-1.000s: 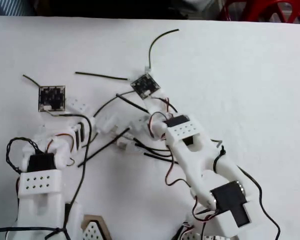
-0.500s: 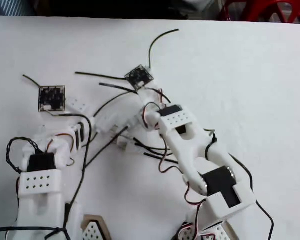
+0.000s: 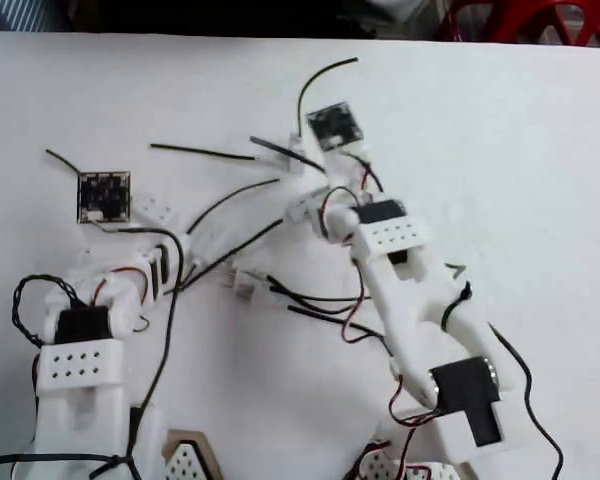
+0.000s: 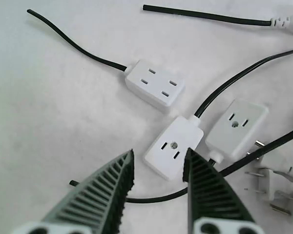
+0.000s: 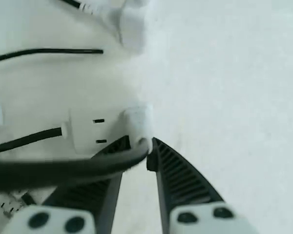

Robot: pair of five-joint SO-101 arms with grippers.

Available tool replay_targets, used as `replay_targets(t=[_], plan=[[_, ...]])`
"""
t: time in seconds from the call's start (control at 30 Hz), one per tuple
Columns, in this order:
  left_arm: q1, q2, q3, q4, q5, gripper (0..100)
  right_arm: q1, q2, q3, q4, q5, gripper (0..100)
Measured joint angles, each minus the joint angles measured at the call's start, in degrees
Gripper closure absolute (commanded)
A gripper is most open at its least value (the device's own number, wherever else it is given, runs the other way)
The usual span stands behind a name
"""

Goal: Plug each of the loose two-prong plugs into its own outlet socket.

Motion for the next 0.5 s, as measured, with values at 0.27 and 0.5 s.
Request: replay_targets(t=[0.27,0.5], plan=[[0.0,0.0,0.0,0.0,0.0,83,9.1,-0.3,0.0,-10.5,-15.3,98.1],[0.0,0.0,0.0,0.0,0.0,83,13.1,-0.3,0.1,-14.7,-22.7,97.5]])
